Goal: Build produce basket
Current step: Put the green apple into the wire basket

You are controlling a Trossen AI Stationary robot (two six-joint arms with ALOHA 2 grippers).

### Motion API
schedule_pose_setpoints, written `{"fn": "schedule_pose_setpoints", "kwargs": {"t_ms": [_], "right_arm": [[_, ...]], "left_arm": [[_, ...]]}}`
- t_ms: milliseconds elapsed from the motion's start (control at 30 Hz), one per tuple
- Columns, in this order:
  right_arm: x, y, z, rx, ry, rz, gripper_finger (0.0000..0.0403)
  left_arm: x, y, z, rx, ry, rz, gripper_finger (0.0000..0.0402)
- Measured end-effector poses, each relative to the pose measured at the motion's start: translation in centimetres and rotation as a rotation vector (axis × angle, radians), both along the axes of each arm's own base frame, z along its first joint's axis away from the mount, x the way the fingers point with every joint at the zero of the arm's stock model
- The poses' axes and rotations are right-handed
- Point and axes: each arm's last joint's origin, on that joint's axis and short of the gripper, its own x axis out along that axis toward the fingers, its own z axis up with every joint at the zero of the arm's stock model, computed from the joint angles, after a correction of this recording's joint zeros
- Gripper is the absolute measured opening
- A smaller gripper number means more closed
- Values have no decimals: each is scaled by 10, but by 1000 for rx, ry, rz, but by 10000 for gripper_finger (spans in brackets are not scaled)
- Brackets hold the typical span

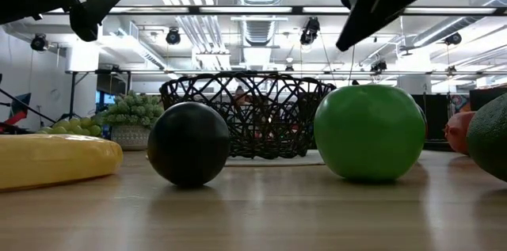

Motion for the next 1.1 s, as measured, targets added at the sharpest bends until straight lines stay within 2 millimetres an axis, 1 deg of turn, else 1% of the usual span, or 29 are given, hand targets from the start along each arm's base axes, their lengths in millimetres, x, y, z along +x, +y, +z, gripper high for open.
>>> {"fn": "schedule_pose_setpoints", "kwargs": {"t_ms": [233, 333, 433, 667, 800, 900, 967, 1100], "right_arm": [[11, 6, -13, -27, -51, 32, 326], [12, 6, -20, -50, -47, 38, 317], [10, 7, -27, -51, -63, 50, 284], [-5, 3, -37, -48, -141, 65, 167], [-10, 2, -46, -47, -182, 80, 115], [-14, -1, -56, -34, -203, 80, 88], [-16, -2, -59, -24, -228, 74, 76], [-17, -2, -61, -16, -245, 76, 75]], "left_arm": [[0, 0, 0, -1, -3, 0, 334], [0, 0, 0, -1, -3, 0, 334], [0, 0, 1, -1, -5, 0, 334], [-1, 0, 1, -2, -9, 0, 334], [0, 0, 1, -2, -8, 0, 334], [0, 0, 1, -2, -10, 0, 334], [-1, 0, 1, -3, -14, 0, 334], [-1, 0, 1, -3, -15, 0, 334]]}}
